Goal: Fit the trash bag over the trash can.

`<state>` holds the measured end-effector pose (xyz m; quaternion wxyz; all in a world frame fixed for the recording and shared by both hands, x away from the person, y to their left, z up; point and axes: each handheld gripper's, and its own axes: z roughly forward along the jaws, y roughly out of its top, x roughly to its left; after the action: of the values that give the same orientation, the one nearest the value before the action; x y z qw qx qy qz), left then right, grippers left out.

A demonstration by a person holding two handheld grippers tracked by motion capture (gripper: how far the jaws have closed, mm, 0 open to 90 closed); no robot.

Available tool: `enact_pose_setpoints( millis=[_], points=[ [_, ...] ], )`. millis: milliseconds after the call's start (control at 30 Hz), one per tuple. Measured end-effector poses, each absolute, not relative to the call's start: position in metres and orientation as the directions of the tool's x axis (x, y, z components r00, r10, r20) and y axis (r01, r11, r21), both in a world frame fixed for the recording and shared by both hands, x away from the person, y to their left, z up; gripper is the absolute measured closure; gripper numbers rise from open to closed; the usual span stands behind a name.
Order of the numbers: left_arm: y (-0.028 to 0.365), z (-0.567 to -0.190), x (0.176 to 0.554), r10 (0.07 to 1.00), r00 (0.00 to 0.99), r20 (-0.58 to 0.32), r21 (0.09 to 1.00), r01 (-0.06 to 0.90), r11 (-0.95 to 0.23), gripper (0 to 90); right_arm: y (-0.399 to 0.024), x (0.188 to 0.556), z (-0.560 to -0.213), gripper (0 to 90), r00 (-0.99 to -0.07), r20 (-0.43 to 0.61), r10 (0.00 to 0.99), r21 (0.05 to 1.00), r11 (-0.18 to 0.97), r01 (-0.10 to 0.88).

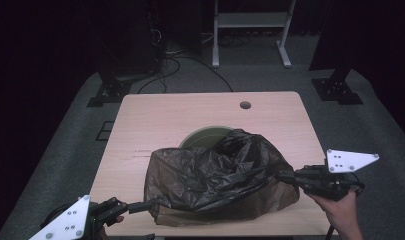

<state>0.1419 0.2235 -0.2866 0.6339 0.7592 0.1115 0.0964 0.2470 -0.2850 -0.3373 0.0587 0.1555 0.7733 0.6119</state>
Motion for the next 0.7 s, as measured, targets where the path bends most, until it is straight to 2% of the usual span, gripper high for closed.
enact_pose_setpoints(
  millis=[267,367,533,633,700],
  points=[
    [0.177,-0.304,0.17,0.353,0.932,0.082,0.97,0.006,-0.241,23.3,-0.281,0.249,-0.337,90.0,-0.947,0.102,0.305,0.965,0.202,0.169],
    [0.166,-0.311,0.172,0.358,0.93,0.087,0.969,0.005,-0.248,19.3,-0.281,0.25,-0.335,90.0,-0.946,0.103,0.306,0.965,0.2,0.17],
    [0.151,-0.319,0.171,0.404,0.9,0.161,0.948,-0.026,-0.318,14.7,-0.279,0.251,-0.329,90.0,-0.947,0.097,0.308,0.966,0.199,0.163],
    [0.15,-0.328,0.177,0.441,0.88,0.175,0.939,-0.014,-0.344,15.1,-0.277,0.253,-0.324,90.0,-0.946,0.098,0.308,0.968,0.192,0.162],
    [0.151,-0.333,0.182,0.447,0.875,0.185,0.932,-0.011,-0.363,26.0,-0.275,0.255,-0.321,90.0,-0.948,0.092,0.306,0.968,0.196,0.157]
  ],
)
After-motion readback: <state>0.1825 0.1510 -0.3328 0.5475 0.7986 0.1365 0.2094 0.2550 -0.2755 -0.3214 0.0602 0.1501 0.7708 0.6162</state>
